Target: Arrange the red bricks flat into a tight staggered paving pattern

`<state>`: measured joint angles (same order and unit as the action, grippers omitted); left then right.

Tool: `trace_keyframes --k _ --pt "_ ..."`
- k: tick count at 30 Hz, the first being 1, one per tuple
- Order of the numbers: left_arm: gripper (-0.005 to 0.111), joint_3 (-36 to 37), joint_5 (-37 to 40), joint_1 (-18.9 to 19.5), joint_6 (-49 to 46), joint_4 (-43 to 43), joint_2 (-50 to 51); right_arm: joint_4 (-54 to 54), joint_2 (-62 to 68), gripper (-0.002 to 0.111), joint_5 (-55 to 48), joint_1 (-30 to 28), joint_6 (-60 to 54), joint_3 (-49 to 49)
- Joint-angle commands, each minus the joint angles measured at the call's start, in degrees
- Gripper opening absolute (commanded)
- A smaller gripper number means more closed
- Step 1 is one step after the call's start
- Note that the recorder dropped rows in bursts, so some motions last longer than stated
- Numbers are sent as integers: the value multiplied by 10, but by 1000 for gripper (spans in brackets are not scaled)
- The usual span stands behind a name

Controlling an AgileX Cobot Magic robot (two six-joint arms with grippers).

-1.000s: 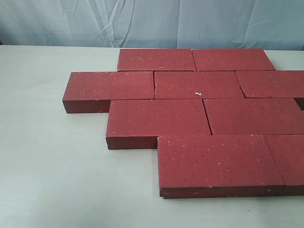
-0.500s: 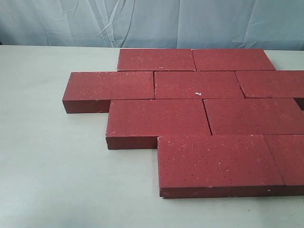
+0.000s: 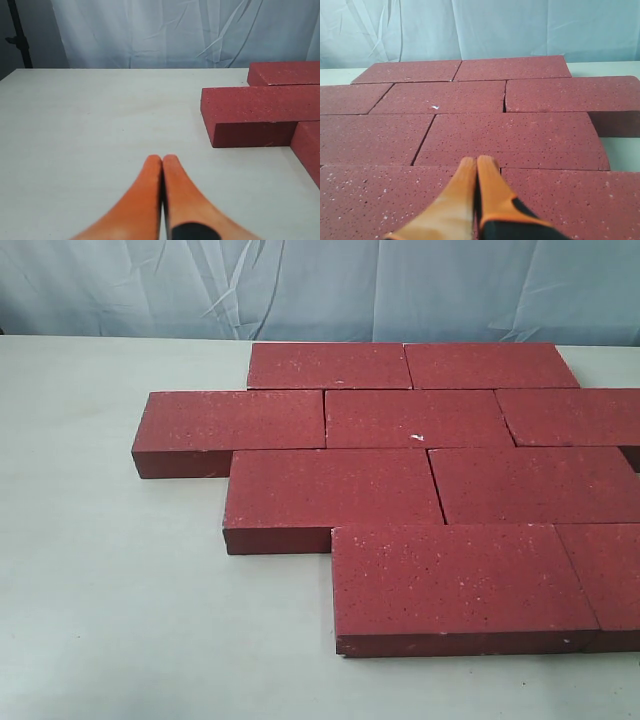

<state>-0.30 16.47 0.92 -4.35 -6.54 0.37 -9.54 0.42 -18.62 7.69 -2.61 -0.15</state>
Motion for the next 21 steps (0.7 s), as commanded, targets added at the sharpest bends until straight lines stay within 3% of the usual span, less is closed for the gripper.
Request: trace_keyframes --k 1,21 --pt "0 3 -10 2 14 4 -4 0 -4 -1 8 -3 -1 1" --pt "0 3 -11 0 35 17 -4 0 -4 -1 8 -3 -1 1"
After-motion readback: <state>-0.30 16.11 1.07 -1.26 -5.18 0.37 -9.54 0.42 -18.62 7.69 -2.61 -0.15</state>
